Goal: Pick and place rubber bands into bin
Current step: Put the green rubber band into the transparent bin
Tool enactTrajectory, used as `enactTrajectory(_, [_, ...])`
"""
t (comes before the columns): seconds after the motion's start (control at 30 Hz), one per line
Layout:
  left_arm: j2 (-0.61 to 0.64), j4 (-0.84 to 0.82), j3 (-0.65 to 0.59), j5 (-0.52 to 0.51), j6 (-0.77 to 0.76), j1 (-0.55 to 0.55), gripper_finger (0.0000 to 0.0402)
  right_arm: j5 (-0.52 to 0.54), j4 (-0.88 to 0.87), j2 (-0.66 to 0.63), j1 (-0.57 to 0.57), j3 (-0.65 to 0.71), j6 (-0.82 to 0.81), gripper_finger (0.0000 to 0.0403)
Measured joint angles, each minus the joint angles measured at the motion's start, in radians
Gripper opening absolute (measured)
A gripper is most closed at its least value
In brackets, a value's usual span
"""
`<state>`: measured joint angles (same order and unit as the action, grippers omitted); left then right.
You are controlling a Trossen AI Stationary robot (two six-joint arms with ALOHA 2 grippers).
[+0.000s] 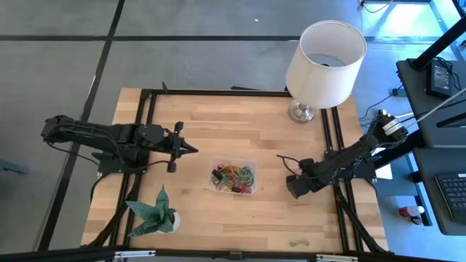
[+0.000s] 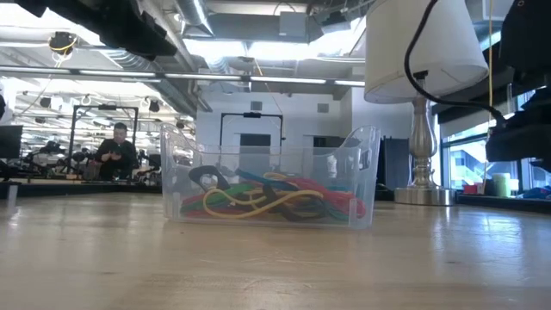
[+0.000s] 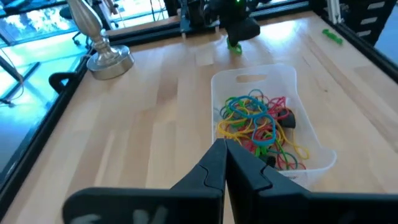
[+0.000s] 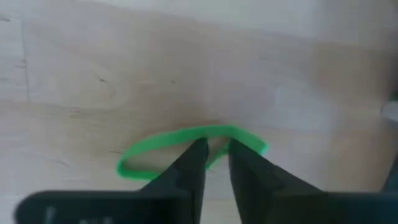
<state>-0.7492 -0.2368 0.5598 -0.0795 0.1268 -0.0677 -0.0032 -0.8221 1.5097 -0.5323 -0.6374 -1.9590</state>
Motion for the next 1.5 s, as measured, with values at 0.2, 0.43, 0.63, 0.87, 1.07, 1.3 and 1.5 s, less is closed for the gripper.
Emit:
enactTrajectory(0.2, [0.0,-0.006,-0.001,0.001,0.016,0.0,0.0002,0.022,-0.087,0.017,-0.001,-0.063,0.031,0.001])
enactTrajectory(0.43, [0.0,-0.006,-0.001,0.0,0.018,0.0,0.0002,0.133,-0.173,0.017,-0.004,-0.175,0.054,0.0003])
enactTrajectory(0.63, [0.0,-0.006,-0.001,0.0,0.017,0.0,0.0002,0.326,-0.305,0.017,-0.003,-0.367,0.138,0.0002])
enactTrajectory(0.87, [0.0,-0.006,-0.001,-0.007,0.017,0.0,0.0002,0.551,-0.358,0.018,0.014,-0.601,0.354,0.0001])
enactTrajectory(1.07, [0.0,-0.006,-0.001,-0.006,0.044,0.0,0.0002,0.572,-0.323,0.126,0.079,-0.788,0.641,0.0])
enactTrajectory(1.3, [0.0,-0.007,-0.001,-0.007,0.052,0.0,0.0002,0.517,-0.122,0.352,0.171,-0.991,1.038,0.0])
enactTrajectory(1.5, [0.0,-0.006,-0.001,-0.007,0.052,0.0,0.0002,0.423,0.04,0.522,0.252,-1.085,1.226,0.0])
